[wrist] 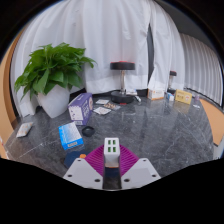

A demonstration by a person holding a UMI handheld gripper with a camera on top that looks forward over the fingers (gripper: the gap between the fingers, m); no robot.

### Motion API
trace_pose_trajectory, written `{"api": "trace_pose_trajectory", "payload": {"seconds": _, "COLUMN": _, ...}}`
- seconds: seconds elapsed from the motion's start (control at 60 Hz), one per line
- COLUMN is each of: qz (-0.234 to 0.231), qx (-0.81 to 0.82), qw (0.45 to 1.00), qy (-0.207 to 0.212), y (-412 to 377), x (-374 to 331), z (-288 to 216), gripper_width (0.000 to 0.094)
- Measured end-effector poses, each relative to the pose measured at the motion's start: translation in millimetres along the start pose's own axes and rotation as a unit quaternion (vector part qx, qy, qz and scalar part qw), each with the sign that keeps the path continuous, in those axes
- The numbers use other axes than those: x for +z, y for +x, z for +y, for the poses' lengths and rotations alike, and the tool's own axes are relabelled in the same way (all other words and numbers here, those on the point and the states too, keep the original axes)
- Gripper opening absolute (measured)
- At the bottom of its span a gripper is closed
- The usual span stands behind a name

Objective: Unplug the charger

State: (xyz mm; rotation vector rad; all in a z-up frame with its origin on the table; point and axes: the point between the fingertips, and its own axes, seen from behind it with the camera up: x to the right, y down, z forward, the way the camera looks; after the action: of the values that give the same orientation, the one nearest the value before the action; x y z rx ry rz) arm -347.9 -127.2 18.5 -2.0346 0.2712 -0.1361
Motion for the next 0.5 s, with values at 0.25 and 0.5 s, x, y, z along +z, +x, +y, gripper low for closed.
{"api": "trace_pose_trajectory", "payload": {"seconds": 0.25, "qz": -0.018, "qx": -0.024, "qw": 0.993, "qy": 0.115, "y": -12, "x": -47, "z": -106, "gripper_width": 0.0103}}
{"api": "trace_pose_trajectory", "payload": {"seconds": 0.5, "qz": -0.026, "qx": 0.019, "qw": 0.986, "qy": 0.164, "y": 50, "x": -84, "z": -194, "gripper_width": 0.0103}}
